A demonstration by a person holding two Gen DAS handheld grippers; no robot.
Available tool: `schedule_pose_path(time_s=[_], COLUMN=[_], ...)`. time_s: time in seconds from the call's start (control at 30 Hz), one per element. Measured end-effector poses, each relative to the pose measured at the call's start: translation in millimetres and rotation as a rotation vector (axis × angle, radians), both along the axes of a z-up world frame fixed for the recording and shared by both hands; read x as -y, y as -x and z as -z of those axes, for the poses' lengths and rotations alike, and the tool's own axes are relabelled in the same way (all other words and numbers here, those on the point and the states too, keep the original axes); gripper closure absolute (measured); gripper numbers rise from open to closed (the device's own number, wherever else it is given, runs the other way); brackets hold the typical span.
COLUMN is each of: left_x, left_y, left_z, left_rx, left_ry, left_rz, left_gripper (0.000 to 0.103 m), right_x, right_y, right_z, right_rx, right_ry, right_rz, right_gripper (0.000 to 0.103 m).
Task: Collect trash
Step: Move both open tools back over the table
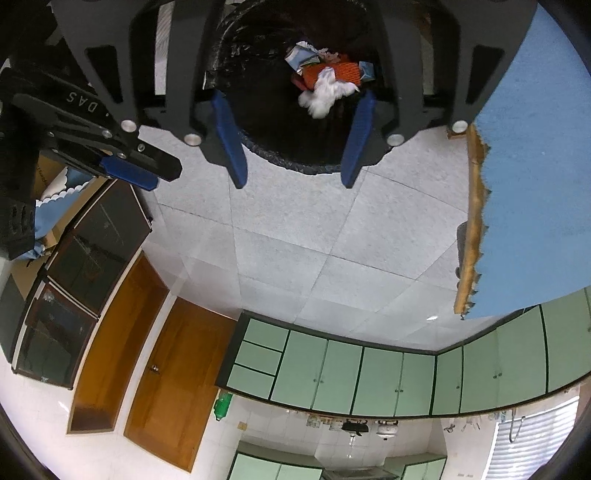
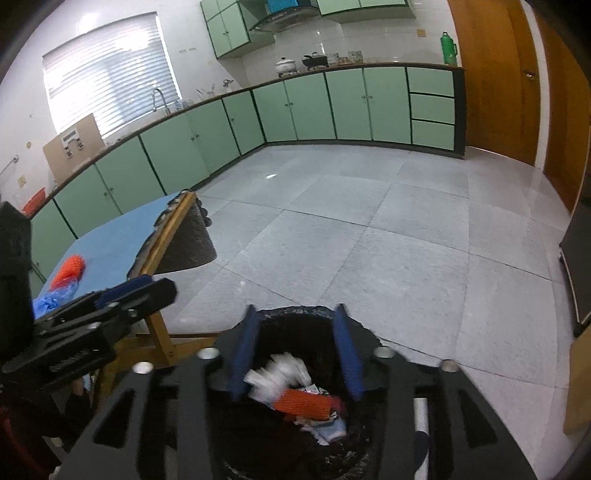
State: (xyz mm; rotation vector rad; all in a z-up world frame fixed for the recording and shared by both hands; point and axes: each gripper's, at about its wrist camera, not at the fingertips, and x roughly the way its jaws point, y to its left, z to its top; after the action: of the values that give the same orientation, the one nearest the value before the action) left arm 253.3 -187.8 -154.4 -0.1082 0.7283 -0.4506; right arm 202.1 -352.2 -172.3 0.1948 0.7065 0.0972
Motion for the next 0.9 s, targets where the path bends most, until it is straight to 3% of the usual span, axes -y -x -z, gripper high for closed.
schedule_pose_path(time_s=[0.1, 0.2, 0.43, 0.9], left_x=[-10.7, -26.7, -66.7, -151.5], left_y=[4.8, 13.1, 39.0, 94.6], left_z=[-8.3, -21.7, -51.4, -83.0], left_rx=[0.014, 0.045, 0.097, 0.148], left_ry=[0.009, 0.009, 0.013, -0.024], left_rz=[-0.022, -0.052, -0.126, -0.291], left_gripper=[0.044, 0.037, 0.024, 0.021], right_x=[-0.6, -1.0, -20.3, -107.2], right_y=[6.2, 12.8, 32.6, 52.6], right_z=[-6.3, -14.6, -38.1, -64.1], right_rx=[0.011, 0.026, 0.089, 0.151], right_ry=[0.017, 0.016, 0.022, 0.04], right_rz=[0.041, 0.079, 0.132, -0.047], right_gripper=[0.018, 0.008, 0.006, 0.006])
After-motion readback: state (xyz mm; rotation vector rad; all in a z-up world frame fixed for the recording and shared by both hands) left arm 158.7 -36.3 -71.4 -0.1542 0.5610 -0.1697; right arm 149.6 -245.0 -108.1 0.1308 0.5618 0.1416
